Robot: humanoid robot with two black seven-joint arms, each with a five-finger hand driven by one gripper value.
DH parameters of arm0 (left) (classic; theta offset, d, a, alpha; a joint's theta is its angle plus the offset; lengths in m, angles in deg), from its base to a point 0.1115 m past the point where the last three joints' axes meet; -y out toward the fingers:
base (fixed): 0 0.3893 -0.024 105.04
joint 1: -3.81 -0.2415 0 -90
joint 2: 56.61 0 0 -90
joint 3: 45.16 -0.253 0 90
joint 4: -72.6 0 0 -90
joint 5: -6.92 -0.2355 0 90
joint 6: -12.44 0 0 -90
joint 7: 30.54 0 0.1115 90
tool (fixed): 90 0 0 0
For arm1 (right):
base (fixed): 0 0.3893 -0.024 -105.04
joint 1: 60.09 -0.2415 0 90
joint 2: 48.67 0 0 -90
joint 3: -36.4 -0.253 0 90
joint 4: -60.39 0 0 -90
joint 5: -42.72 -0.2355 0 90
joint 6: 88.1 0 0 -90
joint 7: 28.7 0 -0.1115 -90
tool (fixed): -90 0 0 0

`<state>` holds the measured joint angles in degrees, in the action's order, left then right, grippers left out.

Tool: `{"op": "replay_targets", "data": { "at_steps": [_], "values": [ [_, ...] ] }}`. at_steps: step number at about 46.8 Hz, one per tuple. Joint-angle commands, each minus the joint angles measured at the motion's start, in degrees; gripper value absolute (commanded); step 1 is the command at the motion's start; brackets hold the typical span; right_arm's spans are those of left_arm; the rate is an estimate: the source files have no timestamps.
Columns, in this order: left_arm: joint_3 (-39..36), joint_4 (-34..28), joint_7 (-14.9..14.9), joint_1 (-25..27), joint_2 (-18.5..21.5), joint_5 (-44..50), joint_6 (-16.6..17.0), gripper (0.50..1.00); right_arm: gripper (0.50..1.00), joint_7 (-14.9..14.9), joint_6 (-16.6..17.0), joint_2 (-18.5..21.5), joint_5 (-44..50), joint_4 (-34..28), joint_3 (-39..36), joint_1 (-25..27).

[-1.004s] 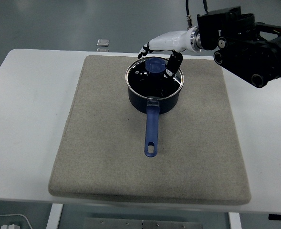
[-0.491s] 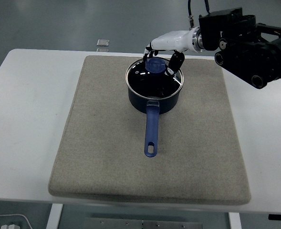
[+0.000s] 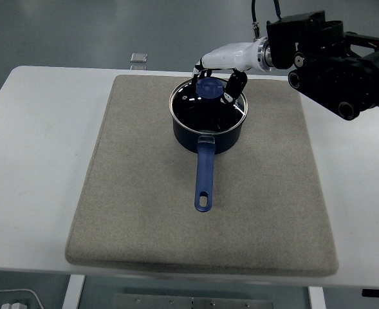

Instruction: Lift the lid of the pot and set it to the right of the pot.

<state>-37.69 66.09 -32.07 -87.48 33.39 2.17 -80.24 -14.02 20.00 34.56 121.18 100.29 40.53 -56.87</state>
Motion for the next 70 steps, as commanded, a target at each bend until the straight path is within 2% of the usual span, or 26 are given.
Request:
{"op": "replay_targets", "data": {
  "at_steps": [1,16,25,31,45,70],
  "values": [
    [0.0,0.0,-0.05,0.05,0.0,0.0,0.04,1.0,0.748,0.0,0.0,0.09,0.03,0.0,0.0,0.03],
    [0.0,0.0,0.04,-0.03,0.0,0.0,0.04,1.0,0.662,0.0,0.18,0.17,0.03,0.0,0.09,0.03],
    [0.0,0.0,-0.05,0.05,0.0,0.0,-0.05,1.0,0.648,0.0,0.44,0.17,-0.23,0.0,0.0,-0.15],
    [0.0,0.0,-0.05,-0.03,0.0,0.0,0.04,1.0,0.582,0.0,0.7,0.17,-0.23,0.0,0.0,-0.24],
    [0.0,0.0,0.04,0.05,0.0,0.0,0.04,1.0,0.515,-0.09,0.79,0.17,-0.15,0.0,0.0,-0.24],
    [0.0,0.0,0.04,-0.03,0.0,0.0,-0.05,1.0,0.509,-0.44,1.32,0.17,-0.5,-0.44,-0.18,-0.32]
  ]
}}
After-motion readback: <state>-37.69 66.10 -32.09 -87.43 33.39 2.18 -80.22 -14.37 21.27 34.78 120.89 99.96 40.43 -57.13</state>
